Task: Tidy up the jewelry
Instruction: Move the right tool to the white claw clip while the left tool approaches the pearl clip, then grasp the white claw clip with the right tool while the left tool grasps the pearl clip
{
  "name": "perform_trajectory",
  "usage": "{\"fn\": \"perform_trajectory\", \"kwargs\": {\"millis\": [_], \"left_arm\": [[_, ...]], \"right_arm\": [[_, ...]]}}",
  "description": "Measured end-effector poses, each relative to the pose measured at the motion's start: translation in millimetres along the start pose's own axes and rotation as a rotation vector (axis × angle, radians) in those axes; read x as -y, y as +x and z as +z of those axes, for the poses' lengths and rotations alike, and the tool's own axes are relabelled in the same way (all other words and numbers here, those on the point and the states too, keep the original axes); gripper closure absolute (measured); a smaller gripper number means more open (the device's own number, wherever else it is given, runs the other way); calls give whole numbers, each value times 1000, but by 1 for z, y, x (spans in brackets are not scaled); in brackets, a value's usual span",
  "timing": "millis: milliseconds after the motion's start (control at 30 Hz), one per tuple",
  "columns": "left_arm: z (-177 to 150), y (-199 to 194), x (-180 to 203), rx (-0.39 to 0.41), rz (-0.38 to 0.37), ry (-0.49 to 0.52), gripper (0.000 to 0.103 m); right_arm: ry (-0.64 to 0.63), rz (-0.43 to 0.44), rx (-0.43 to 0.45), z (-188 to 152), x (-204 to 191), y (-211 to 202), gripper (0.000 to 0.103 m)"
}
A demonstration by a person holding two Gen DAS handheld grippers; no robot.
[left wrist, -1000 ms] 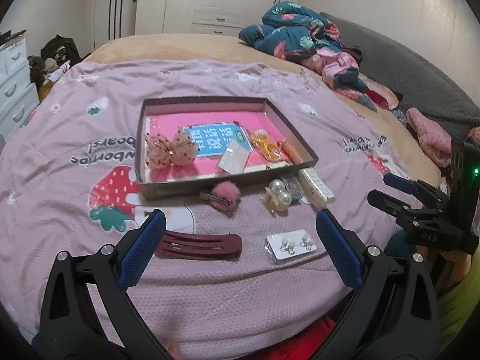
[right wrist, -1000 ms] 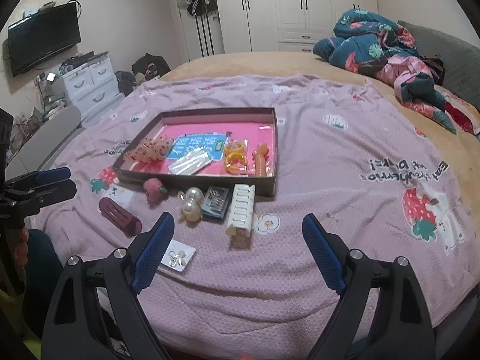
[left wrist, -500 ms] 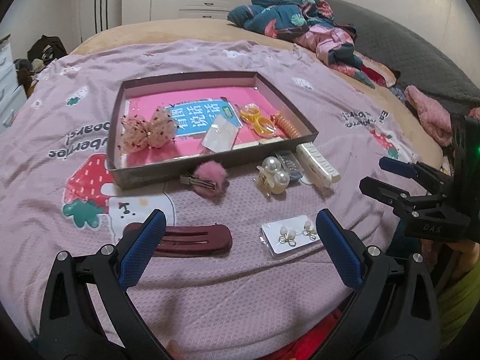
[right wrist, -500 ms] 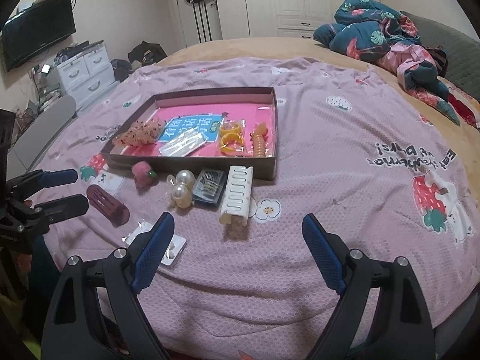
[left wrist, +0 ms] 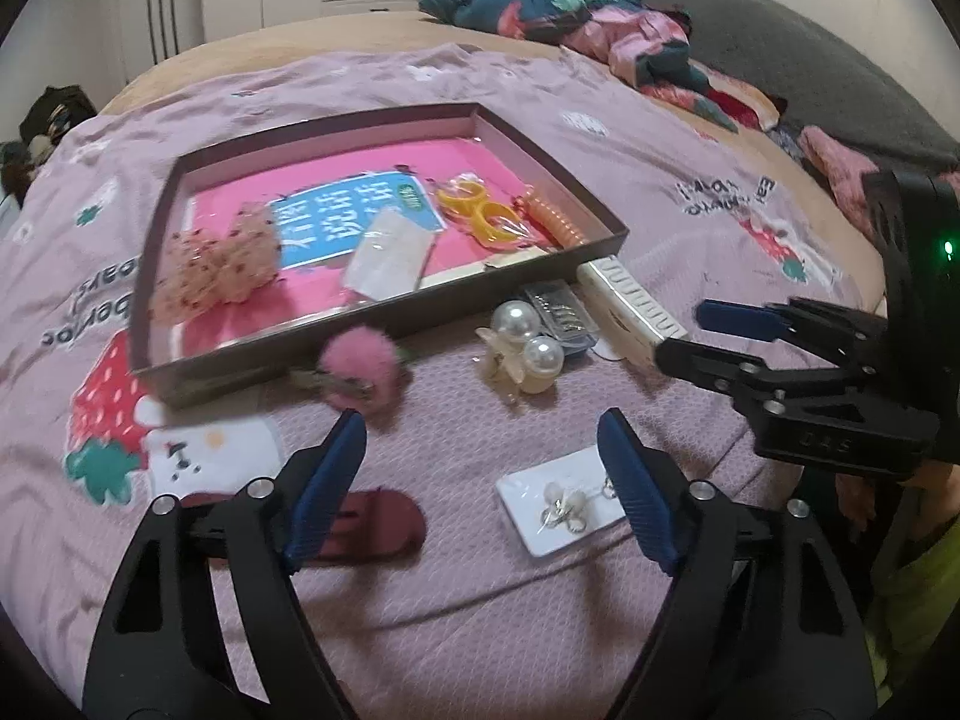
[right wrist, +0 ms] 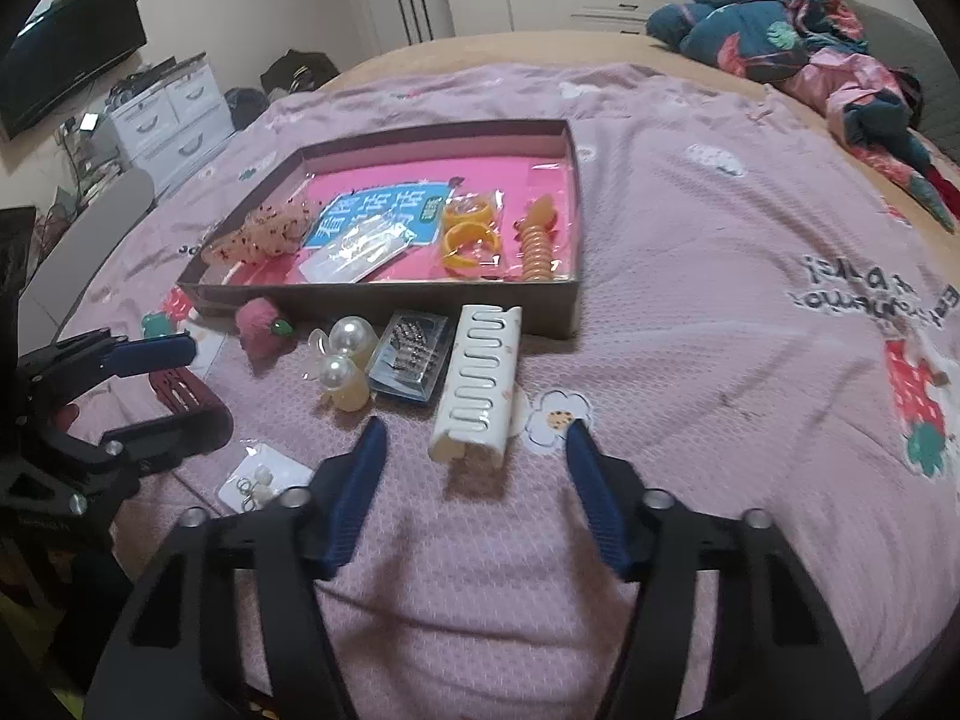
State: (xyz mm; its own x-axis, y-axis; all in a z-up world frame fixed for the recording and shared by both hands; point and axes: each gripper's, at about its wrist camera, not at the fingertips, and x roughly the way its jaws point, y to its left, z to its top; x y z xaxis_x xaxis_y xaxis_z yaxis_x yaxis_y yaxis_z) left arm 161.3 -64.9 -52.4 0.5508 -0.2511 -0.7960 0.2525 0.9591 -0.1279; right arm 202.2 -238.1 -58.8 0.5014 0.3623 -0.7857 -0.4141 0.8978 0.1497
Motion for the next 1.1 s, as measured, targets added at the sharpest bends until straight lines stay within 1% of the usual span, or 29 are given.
{"fn": "perform_trajectory", "kwargs": {"millis": [67, 100, 167, 200, 267, 367, 500, 567, 667, 767, 867, 900, 967, 1100], "left_arm": [[4, 6, 4, -6, -2, 17, 32], [5, 7, 5, -9, 0, 22, 33], [9, 13, 6, -18, -1, 30, 38], [11, 16, 7, -24, -1, 30, 38], [15, 23, 7, -34, -4, 31, 38], [18, 32, 9, -50, -8, 35, 39], [21, 44, 9, -70, -21, 27, 42], [22, 49, 9, -80, -27, 20, 49], [23, 56, 6, -92, -45, 1, 54], [24, 60, 6, -98, -55, -6, 56], [26, 62, 7, -95, -61, -6, 56], [26, 63, 7, -94, -62, -7, 58], [27, 65, 7, -97, -66, -6, 67], [28, 66, 7, -93, -77, -3, 68]], "right_arm": [[-4, 2, -5, 1, 1, 4, 57], [0, 4, -10, 3, 3, 7, 58], [9, 11, -12, 5, 6, 10, 63], [14, 17, -11, 7, 9, 12, 64], [20, 22, -14, 9, 11, 16, 70], [35, 46, -18, 12, 16, 20, 70], [14, 53, -22, 15, 15, 26, 73], [13, 61, -27, 17, 15, 29, 75], [17, 72, -26, 17, 17, 30, 77], [14, 51, -7, 15, 18, 25, 77], [45, 41, 20, 14, 25, 16, 77], [55, 40, 25, 13, 27, 15, 77], [78, 39, 38, 11, 33, 10, 77], [80, 33, 44, 7, 33, 6, 77]]}}
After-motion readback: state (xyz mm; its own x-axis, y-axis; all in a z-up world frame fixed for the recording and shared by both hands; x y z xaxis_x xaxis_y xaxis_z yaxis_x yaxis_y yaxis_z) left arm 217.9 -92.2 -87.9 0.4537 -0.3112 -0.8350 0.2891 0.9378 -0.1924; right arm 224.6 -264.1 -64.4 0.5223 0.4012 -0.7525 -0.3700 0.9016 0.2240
